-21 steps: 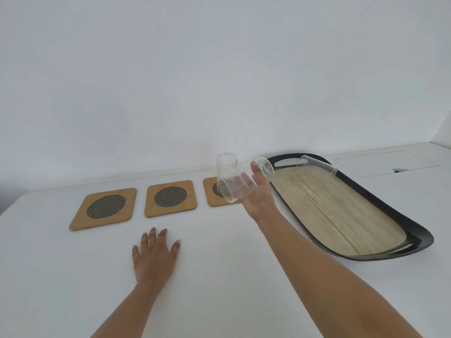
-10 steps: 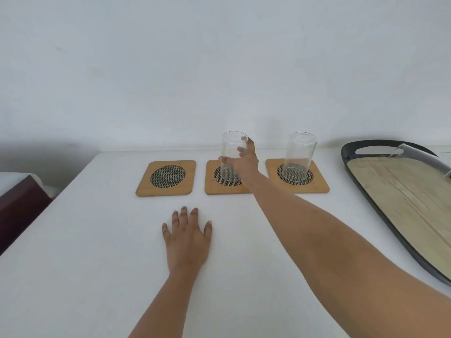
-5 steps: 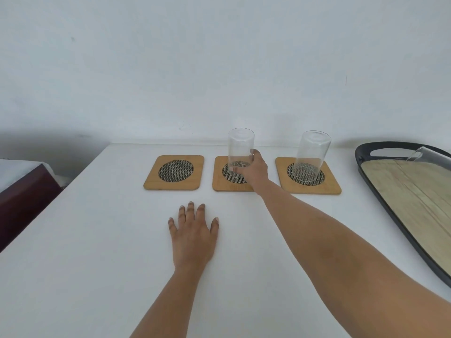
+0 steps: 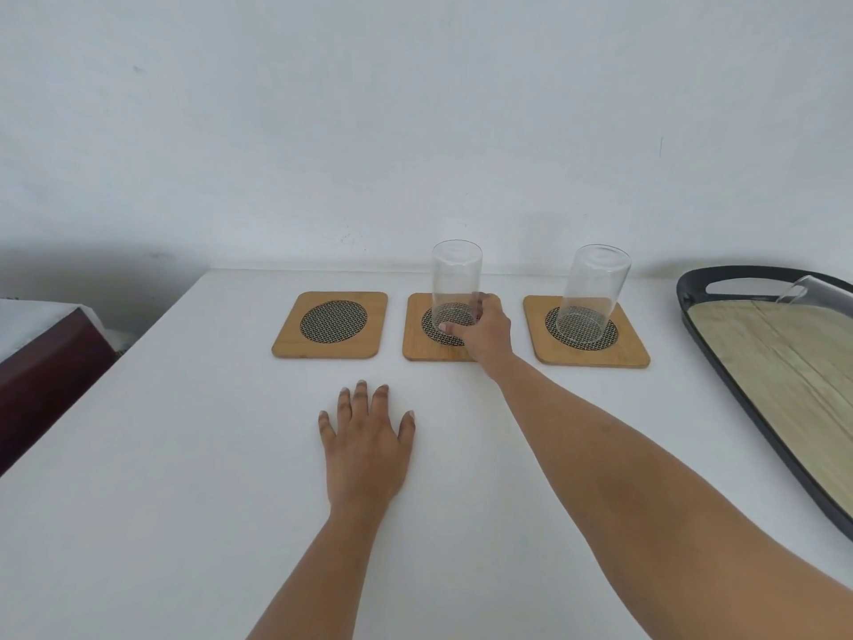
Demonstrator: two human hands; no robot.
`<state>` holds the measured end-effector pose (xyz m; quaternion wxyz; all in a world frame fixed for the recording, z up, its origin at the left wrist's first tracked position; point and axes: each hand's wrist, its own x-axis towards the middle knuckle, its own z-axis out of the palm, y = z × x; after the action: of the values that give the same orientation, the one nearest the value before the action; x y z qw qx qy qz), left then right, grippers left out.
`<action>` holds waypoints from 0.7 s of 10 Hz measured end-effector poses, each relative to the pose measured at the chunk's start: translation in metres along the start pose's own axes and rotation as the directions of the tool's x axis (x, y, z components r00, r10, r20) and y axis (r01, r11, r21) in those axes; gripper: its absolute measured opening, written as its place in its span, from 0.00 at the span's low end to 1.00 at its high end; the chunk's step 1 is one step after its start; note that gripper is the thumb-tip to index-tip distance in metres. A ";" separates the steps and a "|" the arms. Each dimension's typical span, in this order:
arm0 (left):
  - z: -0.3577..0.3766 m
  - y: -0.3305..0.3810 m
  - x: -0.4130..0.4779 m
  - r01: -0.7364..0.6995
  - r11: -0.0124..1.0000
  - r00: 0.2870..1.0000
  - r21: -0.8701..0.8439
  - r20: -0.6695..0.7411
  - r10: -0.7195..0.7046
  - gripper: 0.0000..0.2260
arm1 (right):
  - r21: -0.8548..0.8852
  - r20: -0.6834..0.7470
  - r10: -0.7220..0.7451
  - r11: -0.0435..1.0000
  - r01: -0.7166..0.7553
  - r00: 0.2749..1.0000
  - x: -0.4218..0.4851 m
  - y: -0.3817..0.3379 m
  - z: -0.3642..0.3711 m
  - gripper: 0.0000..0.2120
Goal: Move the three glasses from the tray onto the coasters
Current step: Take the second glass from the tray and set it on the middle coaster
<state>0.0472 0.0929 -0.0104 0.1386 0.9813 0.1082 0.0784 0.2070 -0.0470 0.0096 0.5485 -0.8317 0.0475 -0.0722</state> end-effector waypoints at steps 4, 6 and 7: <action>0.001 0.000 0.000 -0.009 1.000 1.000 0.004 -0.009 0.009 0.25 | 0.023 0.004 0.004 1.000 -0.004 1.000 -0.004 -0.001 -0.002 0.33; 0.001 0.000 0.000 -0.009 1.000 1.000 0.003 -0.007 0.009 0.25 | 0.029 0.011 0.002 1.000 -0.002 1.000 -0.005 -0.001 -0.003 0.33; 0.000 0.001 0.000 -0.012 1.000 1.000 0.007 -0.006 0.012 0.25 | 0.022 0.007 -0.004 1.000 0.004 1.000 -0.005 -0.002 -0.002 0.34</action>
<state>0.0472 0.0920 -0.0106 0.1346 0.9821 0.1029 0.0821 0.2015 -0.0479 0.0116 0.5578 -0.8259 0.0432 -0.0708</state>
